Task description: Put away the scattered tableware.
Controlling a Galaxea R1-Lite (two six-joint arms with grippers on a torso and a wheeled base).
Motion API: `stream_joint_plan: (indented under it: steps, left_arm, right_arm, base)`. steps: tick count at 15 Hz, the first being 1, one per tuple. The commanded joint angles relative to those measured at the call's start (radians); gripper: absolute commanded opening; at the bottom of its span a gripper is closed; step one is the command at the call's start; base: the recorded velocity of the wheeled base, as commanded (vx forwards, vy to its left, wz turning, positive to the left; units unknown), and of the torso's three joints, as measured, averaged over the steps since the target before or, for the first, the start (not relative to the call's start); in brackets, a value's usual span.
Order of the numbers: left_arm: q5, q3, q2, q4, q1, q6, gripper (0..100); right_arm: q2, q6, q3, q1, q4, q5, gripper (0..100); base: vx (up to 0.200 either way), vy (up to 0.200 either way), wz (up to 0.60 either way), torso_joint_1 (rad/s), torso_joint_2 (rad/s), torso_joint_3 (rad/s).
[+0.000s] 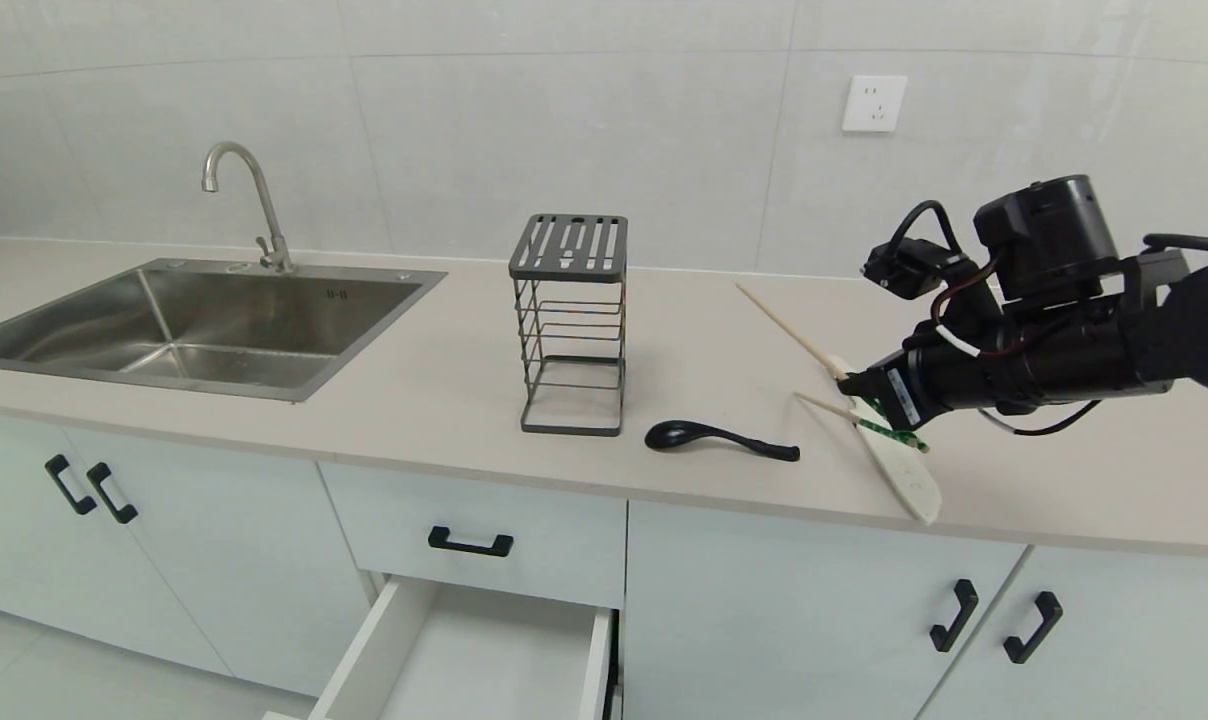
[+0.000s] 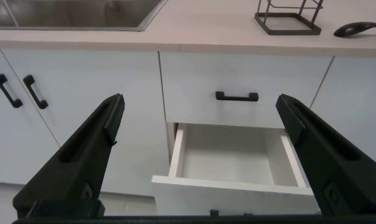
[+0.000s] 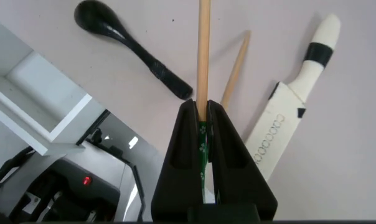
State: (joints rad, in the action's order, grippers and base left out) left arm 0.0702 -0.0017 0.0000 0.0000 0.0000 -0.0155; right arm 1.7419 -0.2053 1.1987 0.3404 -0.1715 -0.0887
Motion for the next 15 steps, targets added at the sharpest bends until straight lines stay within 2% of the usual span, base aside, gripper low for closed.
stream_joint_plan:
  steps: [1,5,9,10,14,15]
  left_arm:
    - [0.000,0.000,0.000,0.000,0.000,0.000,100]
    - [0.000,0.000,0.000,0.000,0.000,0.000,100]
    - [0.000,0.000,0.000,0.000,0.000,-0.003,100]
    - [0.003,0.000,0.000,0.000,0.000,-0.006,100]
    - [0.003,-0.001,0.000,0.002,0.000,-0.009,100]
    - [0.003,-0.001,0.000,0.002,0.000,-0.009,100]
  right_arm:
    - [-0.068,-0.019,-0.010,0.020,0.010,0.000,0]
    - [-0.124,-0.023,-0.025,0.040,0.038,-0.002,0]
    - [-0.197,-0.037,-0.108,0.098,0.041,-0.002,0]
    - [-0.239,-0.040,-0.146,0.134,0.041,-0.009,0]
    - [-0.312,-0.048,-0.159,0.227,0.041,-0.040,0]
    - [-0.329,-0.048,-0.154,0.279,0.041,-0.040,0]
  base:
    - [0.000,0.000,0.00,0.000,0.00,0.000]
    - [0.000,0.000,0.00,0.000,0.00,0.000]
    - [0.000,0.000,0.00,0.000,0.00,0.000]
    - [0.000,0.000,0.00,0.000,0.00,0.000]
    - [0.000,0.000,0.00,0.000,0.00,0.000]
    - [0.000,0.000,0.00,0.000,0.00,0.000]
